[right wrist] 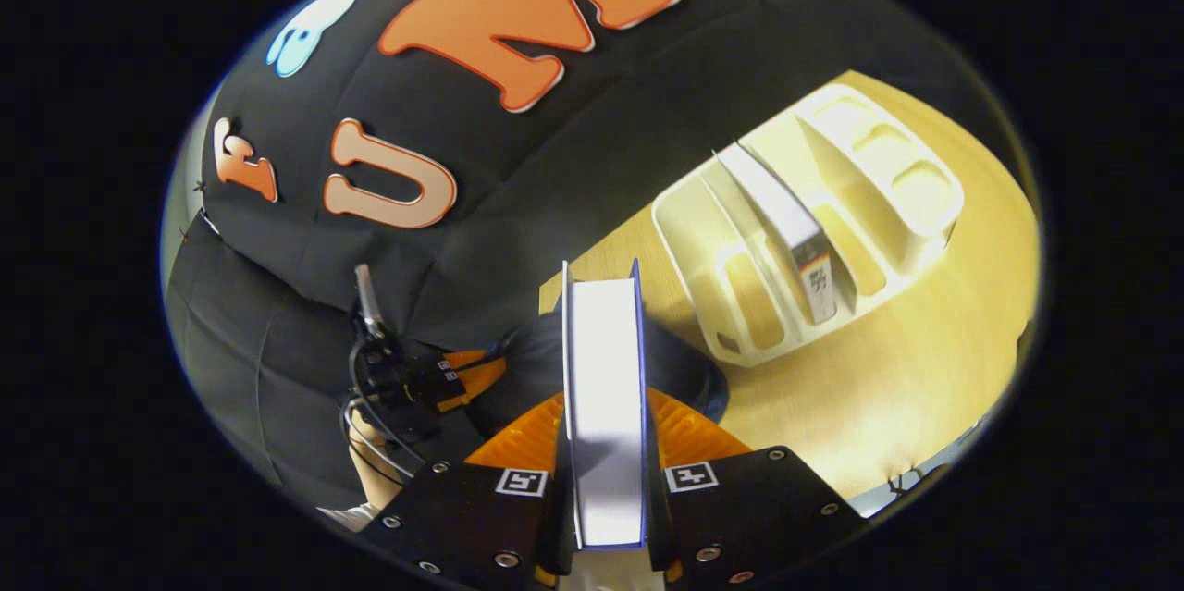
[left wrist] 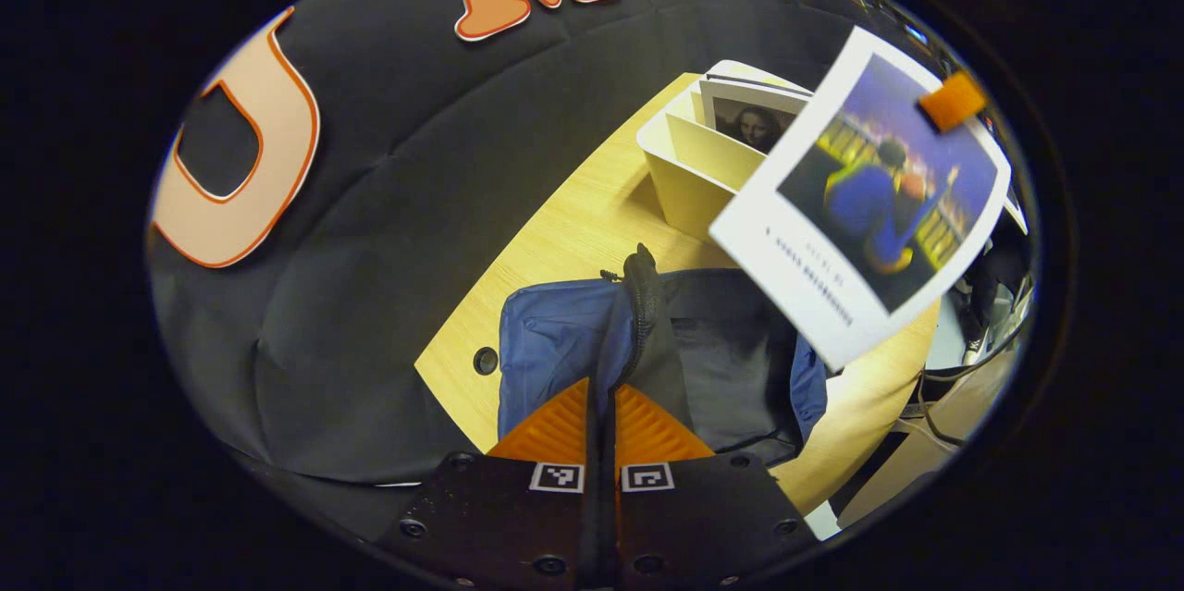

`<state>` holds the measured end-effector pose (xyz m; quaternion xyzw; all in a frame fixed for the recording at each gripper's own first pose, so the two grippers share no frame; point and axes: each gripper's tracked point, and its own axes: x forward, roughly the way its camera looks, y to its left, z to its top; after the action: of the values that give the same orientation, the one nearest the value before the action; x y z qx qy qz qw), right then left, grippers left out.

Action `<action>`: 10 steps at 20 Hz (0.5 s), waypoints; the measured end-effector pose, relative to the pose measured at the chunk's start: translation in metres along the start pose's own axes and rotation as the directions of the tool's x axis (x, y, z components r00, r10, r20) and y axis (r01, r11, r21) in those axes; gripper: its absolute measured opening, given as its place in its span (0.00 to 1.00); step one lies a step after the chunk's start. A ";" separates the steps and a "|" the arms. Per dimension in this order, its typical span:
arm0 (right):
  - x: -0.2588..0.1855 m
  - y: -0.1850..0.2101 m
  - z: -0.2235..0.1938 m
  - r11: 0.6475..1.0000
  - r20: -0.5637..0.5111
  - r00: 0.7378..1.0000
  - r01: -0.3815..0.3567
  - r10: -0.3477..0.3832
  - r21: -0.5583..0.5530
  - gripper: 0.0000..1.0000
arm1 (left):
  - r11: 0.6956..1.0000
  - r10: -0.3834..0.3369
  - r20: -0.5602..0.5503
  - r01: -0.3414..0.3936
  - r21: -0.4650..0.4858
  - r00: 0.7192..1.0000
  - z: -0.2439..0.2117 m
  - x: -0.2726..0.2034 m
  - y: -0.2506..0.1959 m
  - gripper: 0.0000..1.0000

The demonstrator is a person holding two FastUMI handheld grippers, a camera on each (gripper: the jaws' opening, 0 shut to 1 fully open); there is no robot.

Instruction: Open the schoolbag, grab two books from the bookshelf and put them into the schoolbag.

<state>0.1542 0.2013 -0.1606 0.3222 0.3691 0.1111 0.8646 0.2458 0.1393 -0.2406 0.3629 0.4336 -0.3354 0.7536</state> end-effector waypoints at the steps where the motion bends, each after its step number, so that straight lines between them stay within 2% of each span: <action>1: 0.015 -0.003 -0.011 1.000 -0.007 1.000 -0.009 0.009 0.029 0.31 | 1.000 0.002 -0.003 -0.002 0.005 1.000 0.002 -0.001 -0.001 0.01; 4: 0.057 -0.005 -0.027 0.988 0.026 0.998 -0.052 0.049 0.148 0.31 | 1.000 0.020 0.005 -0.020 0.011 1.000 0.008 -0.006 -0.001 0.01; 7: 0.089 -0.010 -0.046 0.981 0.034 0.999 -0.029 0.023 0.191 0.32 | 0.999 0.039 0.020 -0.040 0.022 0.999 0.017 -0.015 -0.003 0.01; 10: 0.127 -0.002 -0.053 0.967 0.053 0.997 -0.060 0.048 0.247 0.31 | 0.998 0.052 0.025 -0.053 0.039 0.998 0.023 -0.019 -0.006 0.01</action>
<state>0.2063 0.2793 -0.2616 0.4404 0.3511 0.0799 0.8224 0.2429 0.1206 -0.2171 0.3849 0.4081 -0.3285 0.7599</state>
